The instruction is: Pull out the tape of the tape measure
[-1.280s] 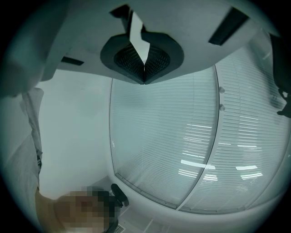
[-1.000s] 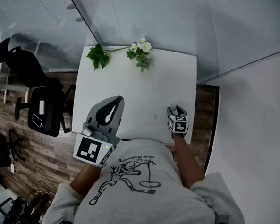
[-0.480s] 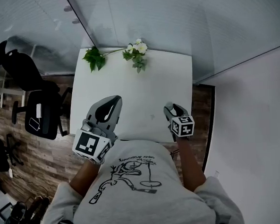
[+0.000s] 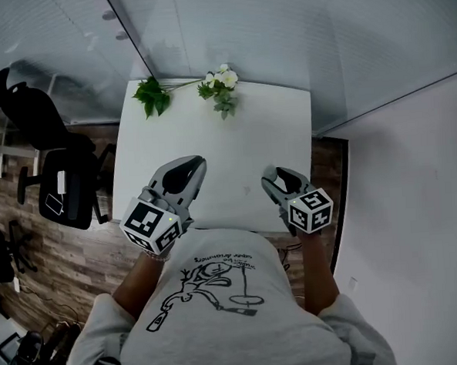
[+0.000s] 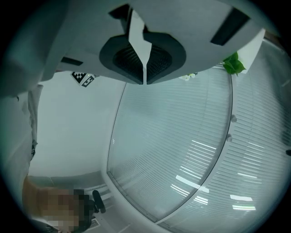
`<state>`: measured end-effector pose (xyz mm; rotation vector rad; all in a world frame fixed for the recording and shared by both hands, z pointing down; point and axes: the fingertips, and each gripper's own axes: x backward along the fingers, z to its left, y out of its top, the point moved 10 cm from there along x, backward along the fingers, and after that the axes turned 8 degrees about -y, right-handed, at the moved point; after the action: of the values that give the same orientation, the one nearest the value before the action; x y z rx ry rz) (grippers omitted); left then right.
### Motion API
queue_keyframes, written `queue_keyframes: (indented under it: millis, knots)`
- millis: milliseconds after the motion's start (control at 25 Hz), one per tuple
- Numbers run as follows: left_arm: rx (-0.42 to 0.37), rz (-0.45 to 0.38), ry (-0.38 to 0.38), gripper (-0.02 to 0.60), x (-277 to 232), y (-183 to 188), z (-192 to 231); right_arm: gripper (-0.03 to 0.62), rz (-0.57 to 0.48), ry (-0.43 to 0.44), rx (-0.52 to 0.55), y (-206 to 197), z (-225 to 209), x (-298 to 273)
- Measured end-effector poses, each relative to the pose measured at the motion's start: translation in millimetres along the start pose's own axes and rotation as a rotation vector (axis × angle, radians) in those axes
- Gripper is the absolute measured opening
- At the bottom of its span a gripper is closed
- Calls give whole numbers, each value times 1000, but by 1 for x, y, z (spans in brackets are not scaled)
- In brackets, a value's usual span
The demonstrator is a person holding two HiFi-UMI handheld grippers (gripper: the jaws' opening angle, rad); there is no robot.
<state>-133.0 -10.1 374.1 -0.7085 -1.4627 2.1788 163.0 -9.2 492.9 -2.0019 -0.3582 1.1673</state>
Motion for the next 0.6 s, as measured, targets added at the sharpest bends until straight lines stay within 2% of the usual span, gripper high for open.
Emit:
queue_keyframes:
  millis: [320,520,600]
  knots:
    - [106,45,-143,32,-11,-13,7,224,-31,187,37,31,25,19]
    - [166,101,-246,89,-22,-23,12,222,-26,327,69,45,41,23]
    - [204,104,-298,92,-27,-26,13,224,-19,383,87,48,48,24]
